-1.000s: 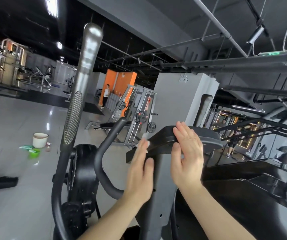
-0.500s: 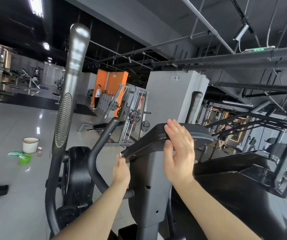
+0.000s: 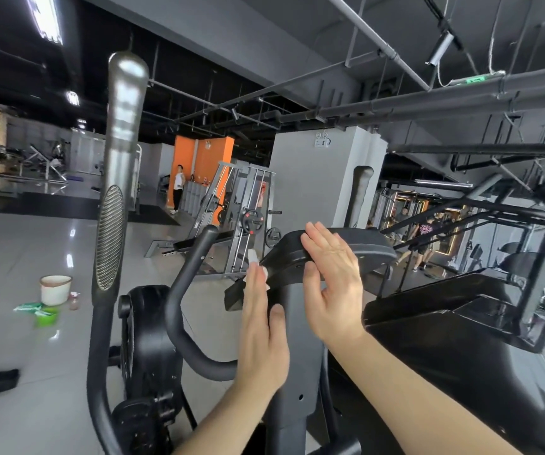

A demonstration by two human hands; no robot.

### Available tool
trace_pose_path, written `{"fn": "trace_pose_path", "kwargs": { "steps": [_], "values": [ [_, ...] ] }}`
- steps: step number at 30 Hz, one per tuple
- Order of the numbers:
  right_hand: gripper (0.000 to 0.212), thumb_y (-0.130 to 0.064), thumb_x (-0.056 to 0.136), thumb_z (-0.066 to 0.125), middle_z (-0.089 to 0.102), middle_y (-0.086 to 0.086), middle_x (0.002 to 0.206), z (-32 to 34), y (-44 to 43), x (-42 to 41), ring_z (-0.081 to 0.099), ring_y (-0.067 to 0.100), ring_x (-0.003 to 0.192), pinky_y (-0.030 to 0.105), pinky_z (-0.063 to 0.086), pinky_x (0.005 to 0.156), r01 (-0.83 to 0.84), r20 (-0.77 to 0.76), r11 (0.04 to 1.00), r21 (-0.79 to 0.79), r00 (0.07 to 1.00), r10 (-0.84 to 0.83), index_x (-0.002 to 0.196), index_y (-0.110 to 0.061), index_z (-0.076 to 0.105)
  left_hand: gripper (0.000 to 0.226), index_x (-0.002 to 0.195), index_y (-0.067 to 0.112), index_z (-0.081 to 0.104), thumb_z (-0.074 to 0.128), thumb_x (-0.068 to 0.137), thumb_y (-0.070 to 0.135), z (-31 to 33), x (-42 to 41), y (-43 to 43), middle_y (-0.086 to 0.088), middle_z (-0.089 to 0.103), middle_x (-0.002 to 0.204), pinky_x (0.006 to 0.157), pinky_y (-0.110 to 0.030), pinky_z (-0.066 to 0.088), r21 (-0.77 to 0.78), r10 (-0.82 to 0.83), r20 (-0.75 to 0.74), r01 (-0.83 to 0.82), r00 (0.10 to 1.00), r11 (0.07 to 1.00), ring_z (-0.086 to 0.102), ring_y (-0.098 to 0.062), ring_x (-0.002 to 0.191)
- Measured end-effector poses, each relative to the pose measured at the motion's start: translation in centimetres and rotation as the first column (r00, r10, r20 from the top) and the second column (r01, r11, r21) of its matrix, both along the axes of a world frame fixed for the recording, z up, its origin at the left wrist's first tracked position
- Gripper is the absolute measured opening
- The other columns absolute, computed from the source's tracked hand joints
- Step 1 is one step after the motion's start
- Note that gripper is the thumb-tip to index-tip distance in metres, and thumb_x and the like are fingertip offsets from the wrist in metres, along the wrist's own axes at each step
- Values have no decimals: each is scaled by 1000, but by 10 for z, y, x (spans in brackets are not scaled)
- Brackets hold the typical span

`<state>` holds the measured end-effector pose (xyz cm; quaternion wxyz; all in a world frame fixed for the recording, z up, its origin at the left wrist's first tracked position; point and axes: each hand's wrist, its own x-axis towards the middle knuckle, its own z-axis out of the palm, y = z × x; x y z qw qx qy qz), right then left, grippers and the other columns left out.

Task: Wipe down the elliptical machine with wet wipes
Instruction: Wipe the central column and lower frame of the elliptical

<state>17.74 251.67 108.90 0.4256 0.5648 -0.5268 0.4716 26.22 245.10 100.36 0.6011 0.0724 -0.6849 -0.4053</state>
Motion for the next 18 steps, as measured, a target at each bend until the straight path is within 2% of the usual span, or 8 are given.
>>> {"fn": "trace_pose_path", "kwargs": {
  "steps": [4, 5, 7, 9, 12, 14, 16, 18],
  "values": [
    [41, -7, 96, 46, 61, 6, 143, 1, 2, 3, 49, 19, 142, 52, 38, 117, -4, -4, 1000, -8, 1000, 4, 130, -3, 68, 66, 159, 40, 16, 40, 106, 9, -17, 2, -32, 24, 21, 164, 114, -5, 12, 227, 33, 177, -74, 984, 971, 22, 13, 145],
    [41, -8, 96, 46, 61, 6, 143, 2, 2, 3, 49, 18, 142, 52, 38, 117, -6, -4, 1000, 1, 1000, 6, 130, -3, 69, 64, 158, 37, 23, 43, 105, 8, -18, 4, -39, 22, 28, 161, 111, -2, 13, 256, 46, 224, -104, 973, 961, 28, 8, 145],
    [41, -9, 97, 46, 61, 4, 144, 4, 6, 4, 48, 16, 142, 51, 37, 117, -7, 7, 999, 36, 1000, 7, 130, -5, 69, 54, 152, 25, 44, 52, 102, 7, -14, 10, -49, 12, 45, 154, 111, -8, 20, 228, 131, 275, -197, 952, 953, 40, -7, 144],
    [38, -6, 97, 49, 60, 1, 144, 9, 14, 5, 47, 12, 143, 49, 35, 119, -20, 50, 998, 54, 999, 18, 128, -7, 70, 39, 136, 18, 62, 58, 100, 8, 0, 19, -50, 4, 59, 139, 106, -15, 34, 175, 211, 232, -254, 950, 951, 53, -13, 131],
    [35, 2, 95, 57, 63, -6, 139, 8, 33, 16, 51, 12, 138, 37, 35, 119, -89, 184, 996, -28, 979, 93, 124, -13, 72, 21, 113, 21, 71, 62, 97, 11, 24, 38, -43, 9, 66, 116, 96, -18, 45, 141, 202, 125, -219, 971, 966, 59, 1, 107],
    [42, 5, 94, 62, 64, -13, 124, -2, 44, 30, 62, 13, 118, 29, 48, 104, -158, 345, 985, -74, 923, 174, 119, -27, 71, 21, 112, 21, 74, 67, 94, 13, 39, 50, -34, 11, 64, 112, 88, -11, 46, 115, 165, 69, -172, 984, 978, 61, -1, 105],
    [45, 3, 92, 65, 62, -5, 111, -17, 48, 40, 67, 16, 95, 26, 52, 83, -220, 500, 972, -78, 835, 229, 109, -39, 66, 23, 111, 25, 75, 71, 91, 14, 51, 59, -21, 14, 64, 110, 84, -12, 48, 84, 124, 58, -128, 991, 988, 64, -4, 102],
    [37, 0, 93, 67, 63, 5, 107, -28, 48, 48, 69, 22, 89, 22, 52, 75, -318, 658, 942, -104, 689, 305, 106, -35, 65, 25, 110, 30, 73, 73, 90, 16, 61, 66, -7, 17, 66, 107, 80, -14, 51, 74, 70, 94, -77, 993, 994, 64, 0, 96]
  ]
}}
